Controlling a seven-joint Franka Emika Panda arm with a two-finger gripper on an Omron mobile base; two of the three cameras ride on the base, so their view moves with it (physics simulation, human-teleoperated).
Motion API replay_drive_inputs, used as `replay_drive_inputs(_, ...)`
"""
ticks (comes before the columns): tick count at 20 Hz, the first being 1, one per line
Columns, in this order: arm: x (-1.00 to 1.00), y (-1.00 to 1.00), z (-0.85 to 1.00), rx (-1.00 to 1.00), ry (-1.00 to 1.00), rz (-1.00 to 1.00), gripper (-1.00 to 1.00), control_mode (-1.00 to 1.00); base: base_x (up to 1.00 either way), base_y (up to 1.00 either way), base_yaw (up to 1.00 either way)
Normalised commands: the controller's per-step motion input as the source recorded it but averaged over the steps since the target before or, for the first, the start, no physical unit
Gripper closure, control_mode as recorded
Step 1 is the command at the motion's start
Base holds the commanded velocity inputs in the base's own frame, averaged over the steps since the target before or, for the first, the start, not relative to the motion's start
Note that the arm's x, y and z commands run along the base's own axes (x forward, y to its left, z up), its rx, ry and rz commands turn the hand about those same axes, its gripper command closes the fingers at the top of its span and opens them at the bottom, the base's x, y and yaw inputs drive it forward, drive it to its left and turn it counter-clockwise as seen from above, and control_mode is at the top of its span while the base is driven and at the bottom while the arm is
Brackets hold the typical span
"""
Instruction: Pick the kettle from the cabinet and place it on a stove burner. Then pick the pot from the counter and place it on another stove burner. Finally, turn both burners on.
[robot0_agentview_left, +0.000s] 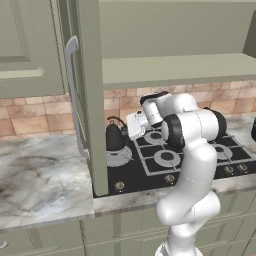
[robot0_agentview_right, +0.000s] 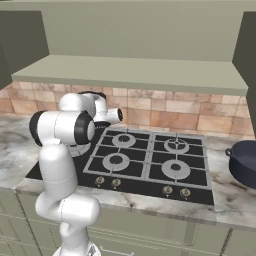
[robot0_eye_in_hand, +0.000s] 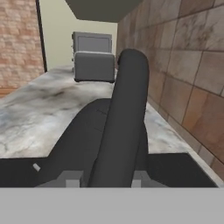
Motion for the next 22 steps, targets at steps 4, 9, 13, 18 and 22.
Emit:
replay_drive_inputs(4,0.0,0.03,-0.18,0.0,0.0,0.0,-1.0,-1.0,0.0,0.0,0.0)
replay_drive_inputs(9,-0.04,0.0,-0.13,0.0,0.01,0.0,-1.0,-1.0,0.0,0.0,0.0)
replay_drive_inputs(13,-0.11,0.0,-0.13,0.0,0.0,0.0,-1.0,-1.0,0.0,0.0,0.0)
replay_drive_inputs(18,-0.06,0.0,-0.12,0.0,0.01,0.0,-1.0,-1.0,0.0,0.0,0.0)
replay_drive_inputs(22,-0.02,-0.05,-0.01,0.0,0.03,0.0,-1.0,-1.0,0.0,0.0,0.0)
